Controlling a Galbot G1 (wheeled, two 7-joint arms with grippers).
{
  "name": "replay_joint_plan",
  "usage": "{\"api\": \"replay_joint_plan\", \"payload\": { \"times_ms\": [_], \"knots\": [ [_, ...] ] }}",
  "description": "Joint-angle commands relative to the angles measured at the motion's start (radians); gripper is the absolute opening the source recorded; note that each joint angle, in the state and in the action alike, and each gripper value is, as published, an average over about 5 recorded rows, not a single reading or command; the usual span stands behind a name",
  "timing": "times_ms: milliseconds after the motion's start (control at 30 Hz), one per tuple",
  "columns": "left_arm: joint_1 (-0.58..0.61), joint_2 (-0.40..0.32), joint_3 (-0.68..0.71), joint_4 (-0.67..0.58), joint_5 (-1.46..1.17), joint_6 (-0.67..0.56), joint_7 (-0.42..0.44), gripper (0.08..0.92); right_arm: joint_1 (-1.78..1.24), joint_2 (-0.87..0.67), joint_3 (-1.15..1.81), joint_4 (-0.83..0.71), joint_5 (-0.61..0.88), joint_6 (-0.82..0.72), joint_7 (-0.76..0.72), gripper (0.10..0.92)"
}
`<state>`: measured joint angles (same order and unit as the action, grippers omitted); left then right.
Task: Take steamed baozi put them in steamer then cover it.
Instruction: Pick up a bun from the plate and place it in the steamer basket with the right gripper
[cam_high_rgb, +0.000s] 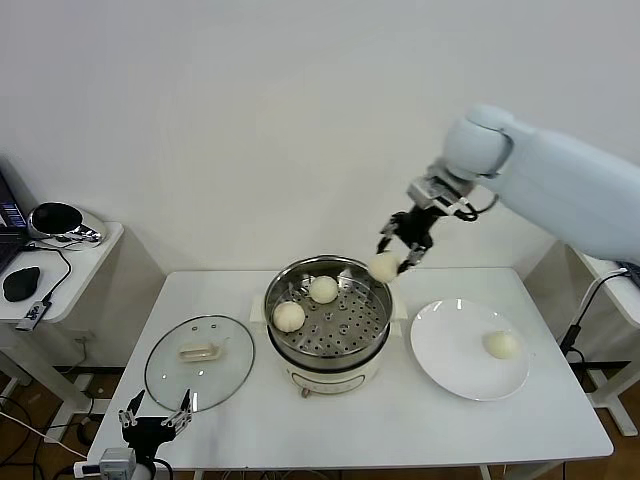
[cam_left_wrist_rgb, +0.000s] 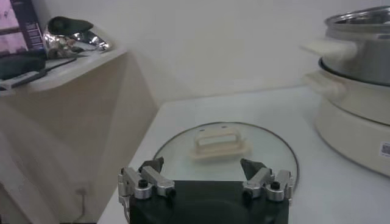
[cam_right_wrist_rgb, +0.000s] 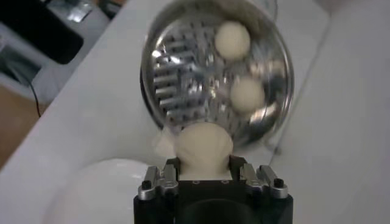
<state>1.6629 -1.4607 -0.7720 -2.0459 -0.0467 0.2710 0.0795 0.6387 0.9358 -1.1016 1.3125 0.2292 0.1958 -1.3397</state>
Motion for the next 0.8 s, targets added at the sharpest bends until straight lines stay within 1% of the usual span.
{"api": "replay_joint_plan", "payload": {
  "times_ms": [33,133,333,567,800],
  "knots": [
    [0.005,-0.008,-0.006,-0.021,-0.003,0.003,0.004,0.823,0.000,0.219,-0.047,0.009,-0.223,0.376,0.025,0.509],
    [0.004,-0.012,-0.011,-0.025,-0.007,0.004,0.006,0.823,-0.024,0.248,-0.057,0.019,-0.270,0.413,0.027,0.509],
    [0.007,-0.010,-0.015,-0.021,-0.013,0.005,0.007,0.823,-0.094,0.284,-0.033,0.039,-0.420,0.500,0.050,0.509],
    [0.008,-0.011,-0.020,-0.015,-0.015,0.005,0.007,0.823,-0.165,0.299,-0.026,0.043,-0.479,0.566,0.068,0.509],
    [0.006,-0.010,-0.023,-0.003,-0.017,0.005,0.007,0.823,-0.220,0.301,-0.011,0.048,-0.511,0.594,0.072,0.509]
  ]
}}
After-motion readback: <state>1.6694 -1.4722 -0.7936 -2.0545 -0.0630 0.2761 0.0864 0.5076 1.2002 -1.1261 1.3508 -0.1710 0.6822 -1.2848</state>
